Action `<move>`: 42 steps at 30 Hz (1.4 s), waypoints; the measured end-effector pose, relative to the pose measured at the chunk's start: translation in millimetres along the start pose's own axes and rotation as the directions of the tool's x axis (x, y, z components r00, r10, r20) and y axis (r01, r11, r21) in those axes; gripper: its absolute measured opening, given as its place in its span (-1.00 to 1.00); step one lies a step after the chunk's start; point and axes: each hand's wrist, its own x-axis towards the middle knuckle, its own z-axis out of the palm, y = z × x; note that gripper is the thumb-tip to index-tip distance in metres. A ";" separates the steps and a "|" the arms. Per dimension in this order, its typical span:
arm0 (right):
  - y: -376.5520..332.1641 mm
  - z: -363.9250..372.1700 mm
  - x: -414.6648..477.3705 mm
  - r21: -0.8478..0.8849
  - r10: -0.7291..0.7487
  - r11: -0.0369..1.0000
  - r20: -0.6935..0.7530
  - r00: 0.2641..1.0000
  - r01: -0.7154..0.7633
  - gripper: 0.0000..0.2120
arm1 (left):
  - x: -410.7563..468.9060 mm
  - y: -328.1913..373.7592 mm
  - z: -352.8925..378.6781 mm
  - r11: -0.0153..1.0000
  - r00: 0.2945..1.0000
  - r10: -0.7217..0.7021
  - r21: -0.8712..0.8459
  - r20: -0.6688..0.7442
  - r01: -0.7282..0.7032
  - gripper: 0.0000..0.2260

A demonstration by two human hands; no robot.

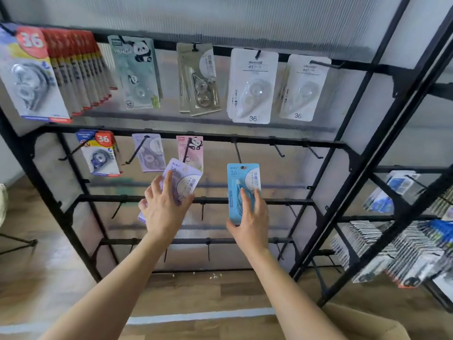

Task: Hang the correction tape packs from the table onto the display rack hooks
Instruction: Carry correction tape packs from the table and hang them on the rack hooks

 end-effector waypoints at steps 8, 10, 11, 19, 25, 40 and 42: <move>22.1 20.0 24.4 0.023 -0.055 0.998 0.041 0.998 0.054 -0.14 | 22.4 12.0 18.3 0.999 0.999 0.032 0.005 -0.022 -0.032 -0.30; 24.9 27.5 38.4 0.012 -0.043 0.999 0.082 0.996 0.042 -0.16 | 30.8 14.3 19.1 0.999 0.999 0.035 -0.008 -0.036 -0.036 -0.30; 25.9 30.5 46.0 0.003 -0.042 0.999 0.104 0.994 0.042 -0.16 | 35.2 15.2 18.6 0.999 0.998 0.038 -0.011 -0.041 -0.038 -0.31; 36.3 53.2 120.7 -0.128 -0.013 0.991 0.264 0.964 0.049 -0.19 | 63.8 17.9 22.5 0.996 0.992 0.091 -0.017 -0.090 -0.093 -0.32; 37.2 67.7 152.6 -0.116 0.011 0.993 0.313 0.950 0.027 -0.19 | 65.6 14.0 31.3 0.994 0.985 0.107 0.004 -0.133 -0.107 -0.26; 18.7 51.4 113.8 0.258 0.060 0.955 0.314 0.947 -0.146 -0.41 | 64.0 6.9 23.8 0.984 0.980 0.178 -0.007 -0.090 -0.179 -0.30; 14.2 36.7 100.9 0.356 0.047 0.917 0.351 0.935 -0.179 -0.45 | 56.1 3.5 21.0 0.981 0.978 0.191 -0.009 -0.090 -0.192 -0.27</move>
